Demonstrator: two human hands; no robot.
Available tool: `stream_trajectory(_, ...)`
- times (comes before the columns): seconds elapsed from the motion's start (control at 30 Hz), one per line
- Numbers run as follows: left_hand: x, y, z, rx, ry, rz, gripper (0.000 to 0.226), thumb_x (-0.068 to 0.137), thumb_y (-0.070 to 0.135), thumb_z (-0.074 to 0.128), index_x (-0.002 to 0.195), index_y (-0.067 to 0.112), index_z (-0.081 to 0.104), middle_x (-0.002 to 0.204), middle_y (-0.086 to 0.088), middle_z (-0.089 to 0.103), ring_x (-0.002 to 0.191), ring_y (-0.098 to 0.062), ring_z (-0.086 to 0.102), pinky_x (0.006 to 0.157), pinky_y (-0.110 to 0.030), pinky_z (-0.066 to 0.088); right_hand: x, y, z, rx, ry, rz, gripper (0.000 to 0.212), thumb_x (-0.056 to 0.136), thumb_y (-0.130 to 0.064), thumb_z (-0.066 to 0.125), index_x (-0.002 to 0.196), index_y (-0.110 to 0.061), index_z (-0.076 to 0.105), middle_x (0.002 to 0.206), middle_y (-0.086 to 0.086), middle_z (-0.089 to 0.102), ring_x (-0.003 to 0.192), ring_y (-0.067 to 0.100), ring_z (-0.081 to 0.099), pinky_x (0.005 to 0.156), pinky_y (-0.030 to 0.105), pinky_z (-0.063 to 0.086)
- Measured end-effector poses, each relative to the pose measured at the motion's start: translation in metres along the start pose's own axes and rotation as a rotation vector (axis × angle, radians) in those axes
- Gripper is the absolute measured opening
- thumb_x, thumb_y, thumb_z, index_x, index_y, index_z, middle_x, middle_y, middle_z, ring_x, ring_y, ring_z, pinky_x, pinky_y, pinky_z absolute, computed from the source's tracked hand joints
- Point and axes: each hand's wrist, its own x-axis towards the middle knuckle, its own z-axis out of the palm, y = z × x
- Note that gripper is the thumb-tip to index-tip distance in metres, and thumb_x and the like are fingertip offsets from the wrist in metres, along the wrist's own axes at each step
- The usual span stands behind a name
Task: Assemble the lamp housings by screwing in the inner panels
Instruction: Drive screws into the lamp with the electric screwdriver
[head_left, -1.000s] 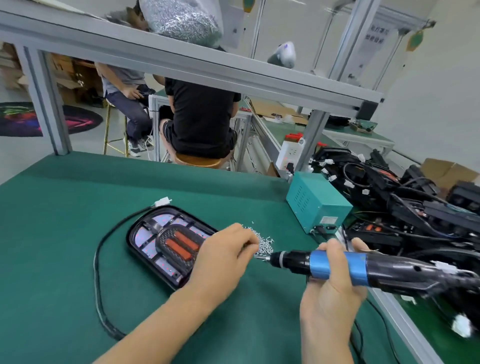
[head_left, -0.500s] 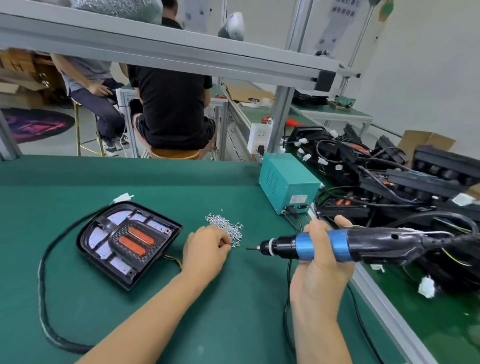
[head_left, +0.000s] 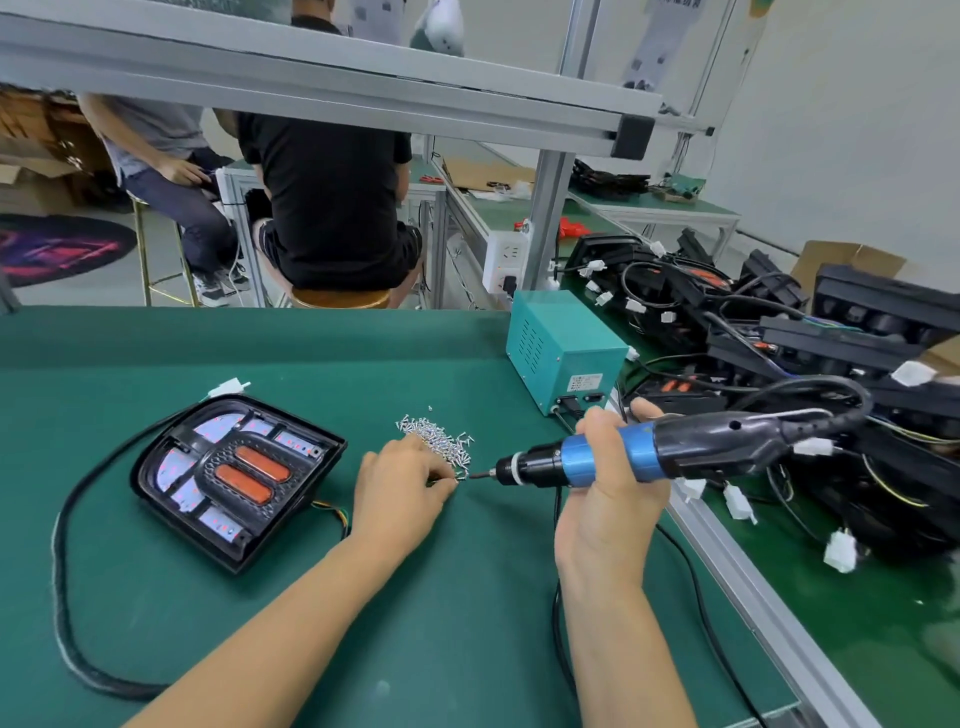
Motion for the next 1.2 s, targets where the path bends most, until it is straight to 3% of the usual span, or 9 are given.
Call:
stream_trajectory(0.17, 0.0, 0.002, -0.001, 0.044, -0.016, 0.009, 0.014, 0.092, 0.03, 0.058, 0.094, 0.032, 0.071, 0.101, 0.007, 0.057, 0.104, -0.015, 0.05, 0.087, -0.031, 0.031, 0.002, 0.01, 0.008, -0.028, 0.0, 0.012, 0.037, 0.071, -0.008, 0.07, 0.102, -0.022, 0.055, 0.073, -0.008, 0.058, 0.075, 0.011, 0.057, 0.085, 0.029, 0.047)
stream_trajectory(0.3, -0.001, 0.001, -0.001, 0.045, -0.019, 0.015, 0.014, 0.094, 0.027, 0.054, 0.091, 0.03, 0.068, 0.101, 0.008, 0.055, 0.104, -0.014, 0.049, 0.087, -0.03, 0.029, 0.002, 0.012, 0.009, -0.052, 0.007, 0.035, 0.037, 0.076, -0.002, 0.072, 0.101, -0.022, 0.055, 0.073, -0.007, 0.058, 0.075, 0.011, 0.058, 0.086, 0.031, 0.047)
stream_trajectory(0.47, -0.005, -0.004, 0.002, 0.05, 0.002, 0.034, 0.011, 0.096, 0.029, 0.051, 0.095, 0.03, 0.062, 0.104, 0.01, 0.052, 0.106, -0.012, 0.046, 0.09, -0.029, 0.027, 0.002, 0.005, 0.006, -0.226, 0.053, 0.011, 0.031, 0.086, -0.003, 0.069, 0.106, -0.023, 0.056, 0.075, -0.012, 0.065, 0.083, 0.019, 0.062, 0.093, 0.046, 0.051)
stream_trajectory(0.57, -0.003, -0.002, 0.0, 0.04, -0.015, 0.051, 0.012, 0.093, 0.034, 0.055, 0.099, 0.032, 0.065, 0.105, 0.012, 0.054, 0.107, -0.011, 0.045, 0.09, -0.028, 0.024, 0.001, -0.001, 0.006, -0.248, 0.072, 0.013, 0.032, 0.086, -0.002, 0.068, 0.111, -0.016, 0.054, 0.082, -0.003, 0.063, 0.086, 0.023, 0.061, 0.096, 0.052, 0.048)
stream_trajectory(0.73, 0.0, 0.003, -0.003, 0.164, -0.05, 0.143, 0.015, 0.096, 0.031, 0.05, 0.097, 0.03, 0.065, 0.101, 0.013, 0.053, 0.105, -0.012, 0.042, 0.087, -0.028, 0.024, 0.0, -0.006, 0.006, -0.251, 0.063, 0.013, 0.03, 0.086, -0.002, 0.068, 0.104, -0.023, 0.055, 0.079, -0.007, 0.063, 0.084, 0.021, 0.061, 0.096, 0.049, 0.049)
stream_trajectory(0.8, -0.003, 0.003, -0.004, 0.042, 0.02, 0.149, 0.012, 0.095, 0.026, 0.053, 0.093, 0.027, 0.064, 0.097, 0.013, 0.055, 0.097, -0.011, 0.045, 0.083, -0.027, 0.026, 0.001, -0.008, 0.007, -0.247, 0.03, 0.002, 0.029, 0.087, -0.001, 0.067, 0.105, -0.02, 0.055, 0.076, -0.009, 0.063, 0.082, 0.019, 0.061, 0.094, 0.046, 0.05)
stream_trajectory(0.97, -0.008, 0.003, -0.015, -0.76, 0.021, -0.097, 0.014, 0.085, 0.007, 0.067, 0.075, 0.017, 0.07, 0.065, 0.01, 0.064, 0.059, 0.001, 0.051, 0.06, -0.009, 0.04, 0.01, -0.005, 0.007, -0.195, -0.069, -0.009, 0.037, 0.084, 0.008, 0.065, 0.094, -0.026, 0.057, 0.072, -0.007, 0.056, 0.072, 0.011, 0.054, 0.075, 0.021, 0.048)
stream_trajectory(1.07, -0.008, 0.005, -0.017, -0.92, -0.032, -0.14, 0.017, 0.082, 0.004, 0.07, 0.074, 0.02, 0.073, 0.07, 0.007, 0.069, 0.064, -0.003, 0.057, 0.065, -0.013, 0.045, 0.012, -0.002, 0.007, -0.15, -0.071, -0.025, 0.038, 0.084, 0.009, 0.064, 0.095, -0.026, 0.056, 0.07, -0.009, 0.056, 0.07, 0.009, 0.055, 0.074, 0.019, 0.049)
stream_trajectory(1.2, -0.008, 0.003, -0.014, -0.947, -0.06, -0.17, 0.023, 0.079, 0.003, 0.074, 0.071, 0.025, 0.074, 0.07, 0.008, 0.07, 0.065, -0.003, 0.058, 0.066, -0.013, 0.047, 0.014, -0.004, 0.005, -0.091, -0.051, -0.037, 0.035, 0.086, 0.005, 0.063, 0.101, -0.025, 0.053, 0.071, -0.011, 0.058, 0.075, 0.01, 0.058, 0.075, 0.019, 0.05)
